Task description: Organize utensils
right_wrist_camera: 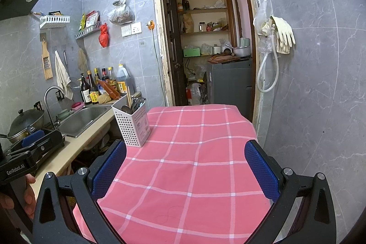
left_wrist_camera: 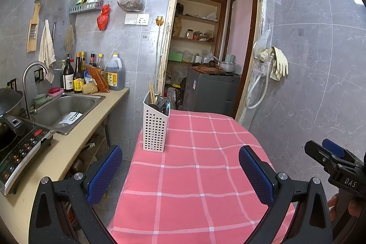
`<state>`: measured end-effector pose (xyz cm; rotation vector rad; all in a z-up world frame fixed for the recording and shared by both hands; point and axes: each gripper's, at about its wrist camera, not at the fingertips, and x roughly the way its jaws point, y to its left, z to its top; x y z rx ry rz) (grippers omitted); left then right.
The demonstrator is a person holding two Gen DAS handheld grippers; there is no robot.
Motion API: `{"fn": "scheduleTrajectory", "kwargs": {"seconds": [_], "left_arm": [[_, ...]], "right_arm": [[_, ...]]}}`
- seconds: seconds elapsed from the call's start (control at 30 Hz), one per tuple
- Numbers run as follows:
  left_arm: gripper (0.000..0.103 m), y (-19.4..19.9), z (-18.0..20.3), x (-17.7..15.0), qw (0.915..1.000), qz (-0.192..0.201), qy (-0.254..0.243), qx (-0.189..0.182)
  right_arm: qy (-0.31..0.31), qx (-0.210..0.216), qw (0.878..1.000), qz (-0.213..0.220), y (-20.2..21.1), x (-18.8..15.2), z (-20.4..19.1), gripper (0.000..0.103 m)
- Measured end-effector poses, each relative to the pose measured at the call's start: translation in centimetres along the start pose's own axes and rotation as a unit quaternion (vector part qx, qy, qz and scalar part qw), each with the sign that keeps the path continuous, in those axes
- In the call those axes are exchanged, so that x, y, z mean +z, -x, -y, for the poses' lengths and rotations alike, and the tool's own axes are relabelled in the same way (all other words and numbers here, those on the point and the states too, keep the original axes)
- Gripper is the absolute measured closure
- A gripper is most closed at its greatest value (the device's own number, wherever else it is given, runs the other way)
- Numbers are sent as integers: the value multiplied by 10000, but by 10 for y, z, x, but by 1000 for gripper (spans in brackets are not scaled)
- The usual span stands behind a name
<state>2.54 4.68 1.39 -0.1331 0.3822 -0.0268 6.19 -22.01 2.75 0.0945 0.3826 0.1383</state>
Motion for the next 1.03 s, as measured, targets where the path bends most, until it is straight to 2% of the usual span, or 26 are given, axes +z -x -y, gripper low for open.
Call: {"fn": "scheduleTrajectory", "kwargs": {"seconds": [1.03], "left_arm": [[1,-7,-3,-10,9997,-205,35,134]], "right_arm": [[-10,11,10000,-72,-2,-9,-7,1]]}}
